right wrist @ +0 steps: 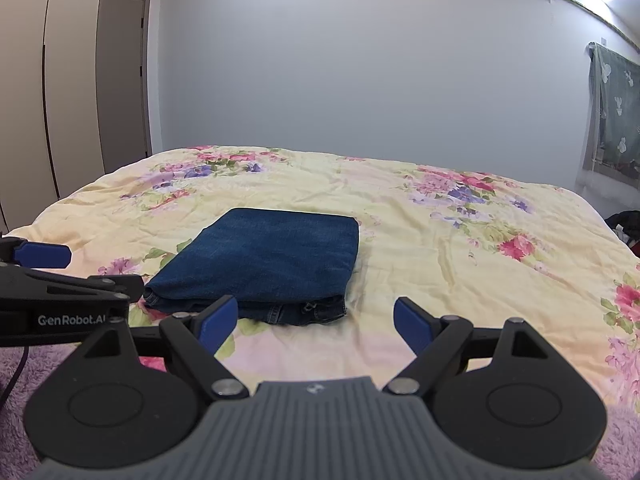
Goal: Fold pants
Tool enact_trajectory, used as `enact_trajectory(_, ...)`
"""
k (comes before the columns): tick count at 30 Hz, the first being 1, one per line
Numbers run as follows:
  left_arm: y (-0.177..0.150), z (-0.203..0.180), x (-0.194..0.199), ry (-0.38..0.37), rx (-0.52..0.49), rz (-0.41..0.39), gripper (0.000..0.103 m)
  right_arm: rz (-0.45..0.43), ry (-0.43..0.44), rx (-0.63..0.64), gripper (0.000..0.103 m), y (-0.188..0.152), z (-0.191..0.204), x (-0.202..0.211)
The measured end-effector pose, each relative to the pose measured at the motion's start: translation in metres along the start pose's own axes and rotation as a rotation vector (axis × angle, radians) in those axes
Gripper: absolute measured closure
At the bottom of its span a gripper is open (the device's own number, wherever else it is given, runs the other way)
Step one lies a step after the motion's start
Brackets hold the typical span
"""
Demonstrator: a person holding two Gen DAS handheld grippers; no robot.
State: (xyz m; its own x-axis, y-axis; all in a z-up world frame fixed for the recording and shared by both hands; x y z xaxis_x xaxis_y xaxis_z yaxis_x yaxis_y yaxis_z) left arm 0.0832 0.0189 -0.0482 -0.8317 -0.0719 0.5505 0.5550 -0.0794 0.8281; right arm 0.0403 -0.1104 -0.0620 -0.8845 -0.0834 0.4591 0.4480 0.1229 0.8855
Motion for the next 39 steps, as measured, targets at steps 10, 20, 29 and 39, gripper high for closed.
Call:
enact_trajectory(10,0.0008,-0.0005,0.0006,0.000,-0.001,-0.001,0.010,0.000,-0.006,-0.015,0.022,0.0000,-0.0007,0.0010)
enact_trajectory(20,0.0010,-0.0007,0.0010,0.004,-0.004,0.001,0.010,-0.001,-0.008,-0.022,0.022,0.0011,-0.0003,0.0023)
enact_trajectory(29,0.0034,0.0007,0.0038,0.009,-0.008,-0.005,0.010,0.000,-0.008,-0.024,0.022,0.0013,-0.0006,0.0023)
enact_trajectory(39,0.0020,0.0020,0.0059,-0.004,-0.004,-0.024,0.014,0.002,-0.008,-0.024,0.022,0.0013,-0.0005,0.0023)
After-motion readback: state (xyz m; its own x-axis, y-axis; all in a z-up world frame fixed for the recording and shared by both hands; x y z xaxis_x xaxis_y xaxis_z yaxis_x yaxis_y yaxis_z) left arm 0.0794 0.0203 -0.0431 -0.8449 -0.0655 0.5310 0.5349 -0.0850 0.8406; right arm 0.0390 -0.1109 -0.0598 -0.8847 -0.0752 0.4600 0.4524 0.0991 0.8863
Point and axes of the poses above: each gripper's, at about its wrist camera, not at the fingertips, and x roughly against the way its jaws point, z to its left, y to its top, the point moved 6 cm from there along -x, roughly the way its jaws point, and after that the axes turned 2 degrees about x, right-handed, at the moved point
